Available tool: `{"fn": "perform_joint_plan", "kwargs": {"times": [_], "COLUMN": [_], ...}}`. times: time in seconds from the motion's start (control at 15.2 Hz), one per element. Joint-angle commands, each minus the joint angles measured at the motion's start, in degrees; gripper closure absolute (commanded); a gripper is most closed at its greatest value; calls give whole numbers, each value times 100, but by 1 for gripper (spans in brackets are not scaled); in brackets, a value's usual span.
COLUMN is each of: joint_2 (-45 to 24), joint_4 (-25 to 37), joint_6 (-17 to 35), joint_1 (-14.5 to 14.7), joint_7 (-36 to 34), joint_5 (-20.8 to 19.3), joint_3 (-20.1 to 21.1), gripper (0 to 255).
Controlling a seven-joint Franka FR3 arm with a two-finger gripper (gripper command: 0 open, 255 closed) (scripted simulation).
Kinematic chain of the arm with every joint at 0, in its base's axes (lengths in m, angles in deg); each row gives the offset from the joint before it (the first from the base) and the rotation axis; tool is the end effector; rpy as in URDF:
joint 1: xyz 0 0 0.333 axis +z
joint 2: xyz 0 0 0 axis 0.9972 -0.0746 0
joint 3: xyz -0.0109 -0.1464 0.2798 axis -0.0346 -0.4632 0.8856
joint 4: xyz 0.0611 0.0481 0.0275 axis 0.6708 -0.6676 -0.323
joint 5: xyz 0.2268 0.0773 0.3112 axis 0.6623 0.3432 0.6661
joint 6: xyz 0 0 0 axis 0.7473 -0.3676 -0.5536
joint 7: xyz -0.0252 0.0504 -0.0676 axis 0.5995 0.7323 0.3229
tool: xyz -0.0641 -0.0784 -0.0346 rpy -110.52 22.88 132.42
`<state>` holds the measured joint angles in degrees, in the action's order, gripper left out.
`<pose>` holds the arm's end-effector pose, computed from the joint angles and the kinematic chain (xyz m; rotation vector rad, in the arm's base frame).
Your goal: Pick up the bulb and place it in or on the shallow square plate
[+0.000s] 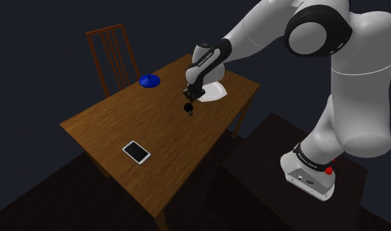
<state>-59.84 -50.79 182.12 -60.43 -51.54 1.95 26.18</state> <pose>0.5989 0.0693 0.1839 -2.9435 0.8455 -0.1282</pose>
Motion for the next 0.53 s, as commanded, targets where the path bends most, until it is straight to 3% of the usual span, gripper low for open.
{"fn": "perform_joint_plan", "kwargs": {"times": [0.0,0.07,0.13,0.2,0.46], "joint_2": [-93,-138,-76,-76,-1106], "joint_4": [142,228,144,144,1450], "joint_6": [-70,-122,-86,-86,-1205], "joint_1": [-270,-400,-250,-250,-1069], "joint_7": [279,402,248,249,697], "joint_5": [44,57,28,29,482], "joint_3": [11,11,-3,-3,540], "gripper": [255,255,255,0,0]}}
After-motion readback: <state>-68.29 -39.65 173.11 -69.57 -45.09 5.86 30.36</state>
